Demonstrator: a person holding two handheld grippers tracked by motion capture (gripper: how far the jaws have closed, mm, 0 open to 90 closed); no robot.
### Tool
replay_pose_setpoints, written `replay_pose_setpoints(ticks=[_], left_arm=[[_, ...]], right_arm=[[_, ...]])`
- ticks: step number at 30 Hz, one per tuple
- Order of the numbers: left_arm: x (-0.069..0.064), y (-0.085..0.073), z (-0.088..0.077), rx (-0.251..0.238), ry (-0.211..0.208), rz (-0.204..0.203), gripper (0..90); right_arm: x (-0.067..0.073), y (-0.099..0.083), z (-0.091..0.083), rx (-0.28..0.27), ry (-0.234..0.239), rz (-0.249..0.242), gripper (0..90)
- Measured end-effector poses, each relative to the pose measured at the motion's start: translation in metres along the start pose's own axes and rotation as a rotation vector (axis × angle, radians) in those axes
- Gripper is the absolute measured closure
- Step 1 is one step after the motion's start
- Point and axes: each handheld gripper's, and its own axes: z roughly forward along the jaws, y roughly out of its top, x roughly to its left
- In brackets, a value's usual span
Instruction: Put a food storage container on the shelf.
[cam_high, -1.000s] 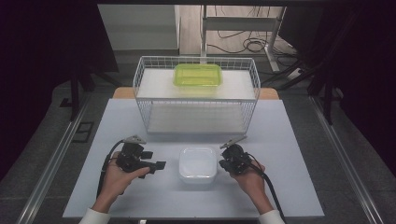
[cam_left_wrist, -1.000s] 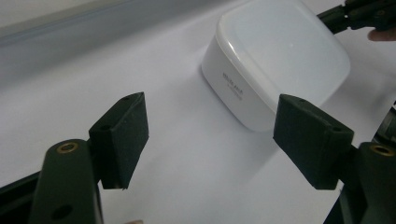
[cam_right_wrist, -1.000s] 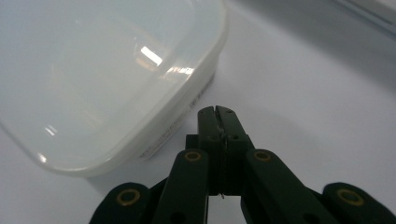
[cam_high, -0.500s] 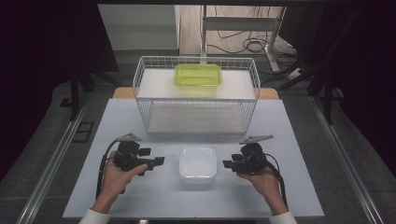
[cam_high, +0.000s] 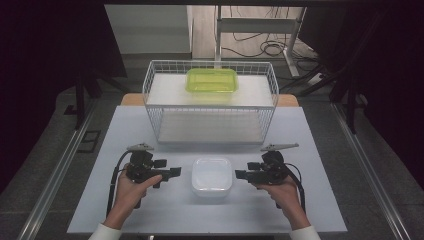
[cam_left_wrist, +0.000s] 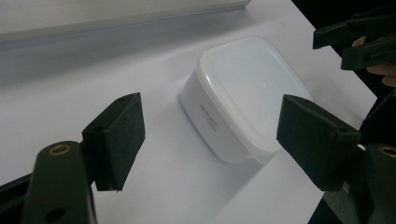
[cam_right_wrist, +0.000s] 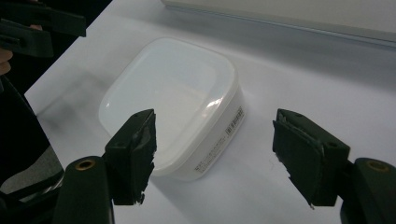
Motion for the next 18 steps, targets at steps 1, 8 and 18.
replay_pose_setpoints(ticks=[1,8,18], left_arm=[[0.000,0.000,0.001,0.002,-0.004,-0.004,22.9],[0.000,0.001,0.014,0.021,-0.043,-0.066,26.5],[0.001,0.005,0.039,0.070,-0.102,-0.139,31.9]], right_arm=[[0.000,0.000,0.001,0.001,-0.001,0.004,30.3],[-0.001,-0.001,0.009,0.016,0.013,0.019,35.8],[-0.004,-0.004,0.018,0.031,0.027,0.058,40.5]])
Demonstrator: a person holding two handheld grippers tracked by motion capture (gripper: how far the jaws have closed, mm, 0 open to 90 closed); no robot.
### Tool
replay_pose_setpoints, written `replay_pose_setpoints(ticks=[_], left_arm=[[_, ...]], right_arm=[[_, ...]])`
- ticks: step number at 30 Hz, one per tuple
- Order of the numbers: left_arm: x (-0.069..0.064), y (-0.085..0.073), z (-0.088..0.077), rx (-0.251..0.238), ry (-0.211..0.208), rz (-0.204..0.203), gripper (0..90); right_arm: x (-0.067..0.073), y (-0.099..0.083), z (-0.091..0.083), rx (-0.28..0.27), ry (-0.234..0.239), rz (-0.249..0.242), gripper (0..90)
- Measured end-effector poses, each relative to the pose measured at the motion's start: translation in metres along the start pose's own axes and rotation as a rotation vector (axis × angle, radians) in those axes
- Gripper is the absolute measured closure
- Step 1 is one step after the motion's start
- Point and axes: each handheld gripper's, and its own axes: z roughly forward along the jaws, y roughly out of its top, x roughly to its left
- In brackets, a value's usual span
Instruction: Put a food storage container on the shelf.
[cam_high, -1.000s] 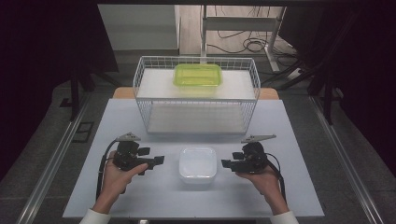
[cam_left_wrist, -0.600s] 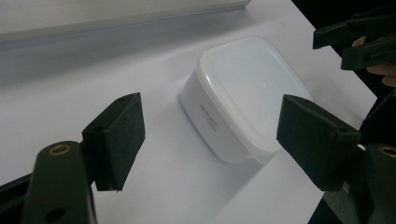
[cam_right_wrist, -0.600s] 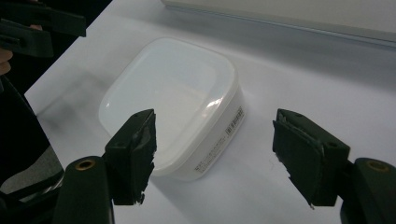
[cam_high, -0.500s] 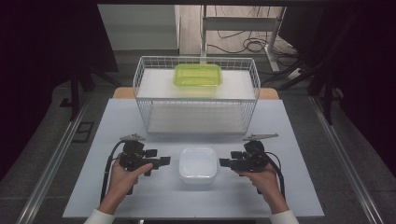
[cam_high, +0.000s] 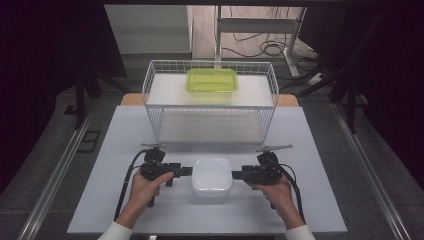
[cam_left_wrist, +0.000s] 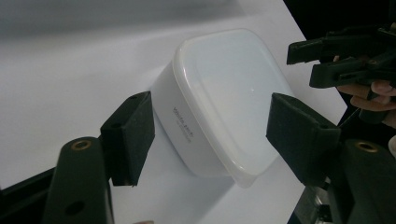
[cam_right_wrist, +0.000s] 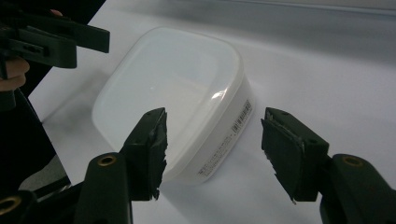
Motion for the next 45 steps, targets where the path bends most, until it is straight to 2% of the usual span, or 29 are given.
replay_pose_setpoints(ticks=[4,9,17,22,26,32,34,37,39,45], left_arm=[[0.003,0.000,0.012,0.018,-0.006,-0.050,35.0],[0.008,-0.002,0.018,0.032,-0.026,-0.087,38.1],[0.011,-0.003,0.021,0.043,-0.059,-0.109,44.4],[0.015,-0.005,0.024,0.049,-0.103,-0.140,47.2],[0.018,-0.006,0.025,0.050,-0.114,-0.158,49.3],[0.020,-0.007,0.025,0.053,-0.132,-0.171,55.0],[0.020,-0.008,0.025,0.055,-0.141,-0.178,57.1],[0.021,-0.009,0.025,0.060,-0.166,-0.183,61.8],[0.020,-0.009,0.025,0.057,-0.153,-0.175,64.3],[0.018,-0.009,0.023,0.049,-0.150,-0.179,68.4]], right_arm=[[-0.004,-0.001,0.005,0.009,0.007,0.022,42.0],[-0.006,-0.002,0.010,0.020,0.013,0.034,44.1],[-0.009,-0.002,0.013,0.021,0.035,0.060,49.4],[-0.010,-0.002,0.014,0.014,0.049,0.076,50.7],[-0.010,-0.002,0.016,0.016,0.073,0.093,52.1],[-0.012,-0.003,0.020,0.027,0.098,0.131,56.5],[-0.013,-0.003,0.022,0.024,0.115,0.143,59.0],[-0.016,-0.005,0.024,0.018,0.155,0.189,62.8],[-0.017,-0.006,0.024,0.027,0.174,0.222,64.4],[-0.019,-0.008,0.024,0.013,0.192,0.266,67.0]])
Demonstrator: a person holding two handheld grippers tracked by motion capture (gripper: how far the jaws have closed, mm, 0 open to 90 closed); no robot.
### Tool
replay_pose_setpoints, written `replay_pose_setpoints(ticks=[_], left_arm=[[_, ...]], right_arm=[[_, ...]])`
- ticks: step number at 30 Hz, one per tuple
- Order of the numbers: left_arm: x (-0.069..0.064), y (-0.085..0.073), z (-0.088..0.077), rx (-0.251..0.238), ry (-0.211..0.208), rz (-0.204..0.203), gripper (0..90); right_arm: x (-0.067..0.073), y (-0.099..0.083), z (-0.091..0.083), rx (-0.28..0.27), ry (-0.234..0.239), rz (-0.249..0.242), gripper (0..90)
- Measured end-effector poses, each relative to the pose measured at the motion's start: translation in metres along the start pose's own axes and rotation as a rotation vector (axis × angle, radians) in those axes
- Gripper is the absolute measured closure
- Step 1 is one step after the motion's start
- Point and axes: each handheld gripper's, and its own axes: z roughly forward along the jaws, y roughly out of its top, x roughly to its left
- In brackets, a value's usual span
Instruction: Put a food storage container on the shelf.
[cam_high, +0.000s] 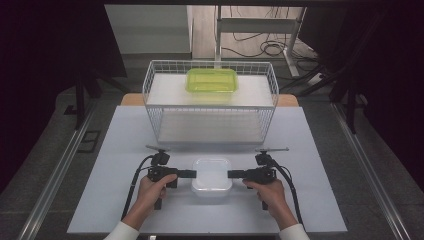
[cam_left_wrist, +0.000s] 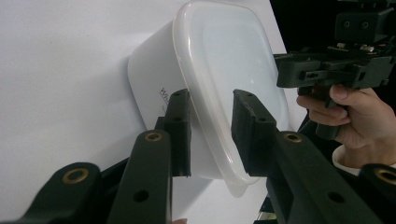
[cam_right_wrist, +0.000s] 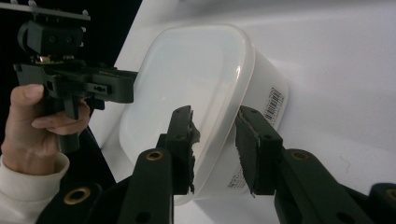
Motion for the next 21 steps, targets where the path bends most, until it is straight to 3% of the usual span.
replay_pose_setpoints(ticks=[6,10,21], left_arm=[[-0.0034,-0.0013,-0.0038,-0.023,-0.018,0.003,71.4],[-0.0042,-0.0023,-0.0048,-0.029,0.004,0.016,72.2],[-0.0082,-0.0042,-0.0072,-0.059,0.009,0.042,74.1]], right_arm=[[0.0034,-0.0024,-0.0026,-0.035,-0.018,-0.006,70.0],[0.0050,-0.0032,-0.0043,-0.040,-0.008,-0.010,72.5],[0.0084,-0.0030,-0.0087,-0.051,0.003,-0.043,77.0]])
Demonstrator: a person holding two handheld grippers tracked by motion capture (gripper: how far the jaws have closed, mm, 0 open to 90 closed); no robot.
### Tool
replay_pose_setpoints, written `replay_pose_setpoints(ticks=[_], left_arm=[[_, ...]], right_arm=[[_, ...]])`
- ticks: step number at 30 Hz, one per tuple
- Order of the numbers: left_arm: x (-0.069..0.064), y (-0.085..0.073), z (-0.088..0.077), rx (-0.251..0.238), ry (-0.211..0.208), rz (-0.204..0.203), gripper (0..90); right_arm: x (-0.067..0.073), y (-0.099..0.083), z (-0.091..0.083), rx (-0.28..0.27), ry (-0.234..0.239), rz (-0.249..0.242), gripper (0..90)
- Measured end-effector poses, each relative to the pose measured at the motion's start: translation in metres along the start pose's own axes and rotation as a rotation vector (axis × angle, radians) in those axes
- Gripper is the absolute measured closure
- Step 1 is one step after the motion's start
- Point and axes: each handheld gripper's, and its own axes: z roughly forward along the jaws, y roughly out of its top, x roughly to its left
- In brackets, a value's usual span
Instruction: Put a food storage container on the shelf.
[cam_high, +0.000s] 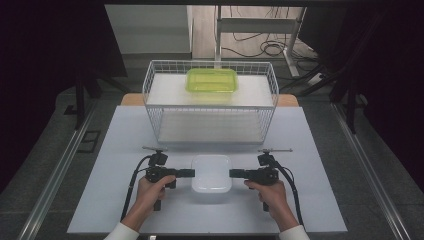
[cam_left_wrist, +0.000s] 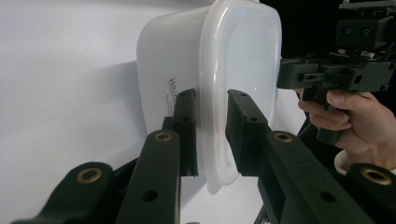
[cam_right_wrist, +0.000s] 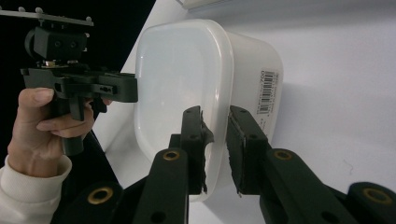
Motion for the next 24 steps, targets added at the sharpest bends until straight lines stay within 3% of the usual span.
replay_pose_setpoints(ticks=[10,24], left_arm=[[-0.004,0.000,-0.004,-0.021,0.012,0.036,77.3],[-0.014,0.001,-0.010,-0.055,0.022,0.095,78.1]], right_arm=[[0.006,0.000,0.000,-0.027,-0.042,-0.074,78.1],[0.013,0.003,-0.005,-0.061,-0.033,-0.127,78.4]])
